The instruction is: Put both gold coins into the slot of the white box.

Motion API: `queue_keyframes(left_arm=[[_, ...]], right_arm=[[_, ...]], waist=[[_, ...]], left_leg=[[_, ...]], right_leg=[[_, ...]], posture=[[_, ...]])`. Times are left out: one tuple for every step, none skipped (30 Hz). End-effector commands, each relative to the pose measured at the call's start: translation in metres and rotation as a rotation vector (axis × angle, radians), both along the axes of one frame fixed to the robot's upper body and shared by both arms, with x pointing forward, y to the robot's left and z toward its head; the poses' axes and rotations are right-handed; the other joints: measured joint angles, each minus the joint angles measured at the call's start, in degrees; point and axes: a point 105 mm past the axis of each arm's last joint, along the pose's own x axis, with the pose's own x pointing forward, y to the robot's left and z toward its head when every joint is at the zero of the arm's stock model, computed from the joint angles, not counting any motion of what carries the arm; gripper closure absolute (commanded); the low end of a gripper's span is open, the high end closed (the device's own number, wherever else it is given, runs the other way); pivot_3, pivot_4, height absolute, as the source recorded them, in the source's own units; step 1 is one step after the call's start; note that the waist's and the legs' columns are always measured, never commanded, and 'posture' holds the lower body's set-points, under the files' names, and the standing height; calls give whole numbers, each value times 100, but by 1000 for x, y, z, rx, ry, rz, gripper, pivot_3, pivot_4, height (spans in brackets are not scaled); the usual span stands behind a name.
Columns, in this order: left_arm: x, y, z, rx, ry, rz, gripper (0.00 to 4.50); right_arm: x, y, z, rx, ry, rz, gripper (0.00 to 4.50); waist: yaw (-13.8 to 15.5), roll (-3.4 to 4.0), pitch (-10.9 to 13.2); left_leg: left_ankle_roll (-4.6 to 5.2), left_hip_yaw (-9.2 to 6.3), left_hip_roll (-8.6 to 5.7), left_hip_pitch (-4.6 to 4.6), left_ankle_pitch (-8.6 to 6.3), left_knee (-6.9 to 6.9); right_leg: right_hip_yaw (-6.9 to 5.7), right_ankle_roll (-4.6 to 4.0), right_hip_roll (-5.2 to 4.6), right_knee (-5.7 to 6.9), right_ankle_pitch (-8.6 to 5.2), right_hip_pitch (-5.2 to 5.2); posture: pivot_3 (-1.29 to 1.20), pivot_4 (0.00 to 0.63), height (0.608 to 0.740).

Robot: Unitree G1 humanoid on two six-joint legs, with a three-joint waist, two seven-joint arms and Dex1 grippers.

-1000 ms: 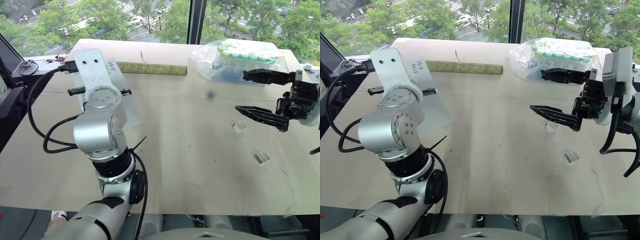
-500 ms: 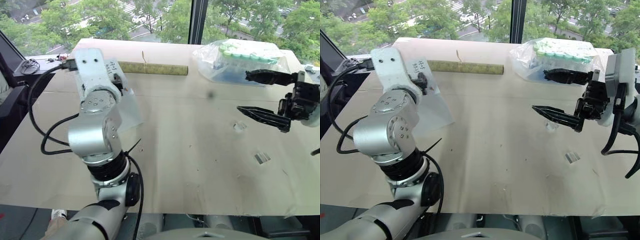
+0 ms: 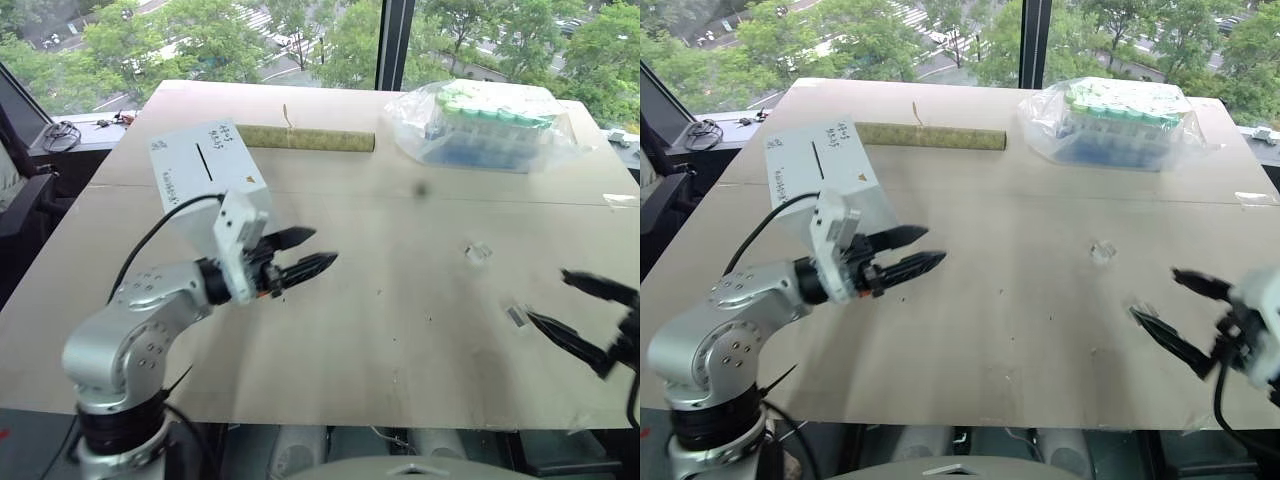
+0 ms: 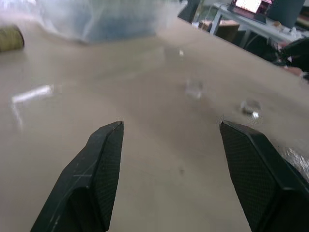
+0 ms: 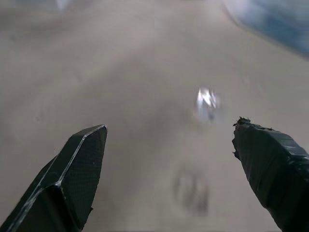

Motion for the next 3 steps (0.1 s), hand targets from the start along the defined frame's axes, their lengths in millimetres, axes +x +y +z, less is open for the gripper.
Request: queue_keyframes(left_arm=[[-8,6,-1,32,-47,-44,1312],[-9,8,-6,41,-36,-52,1312],[-10,10,-8,47,-29,-59,1312]], right_arm=[[-15,-8,9,-66,-49,-19,0],[-19,-11,6,-71,-35,-34,0],[-22,-13,3,-76,-25,-43,0]], waist=[[-15,4,-4],[-18,4,-5],[-18,4,-5]], left_leg=[[-10,2,2,-1,-6,5],[-25,3,4,0,-15,7],[-27,3,5,0,-17,7]], right_leg=[[2,-1,-6,0,1,-2],[3,-1,-16,0,1,-6],[2,-1,-40,-1,1,-6]], posture=[[0,150,740],[0,150,740],[0,150,740]])
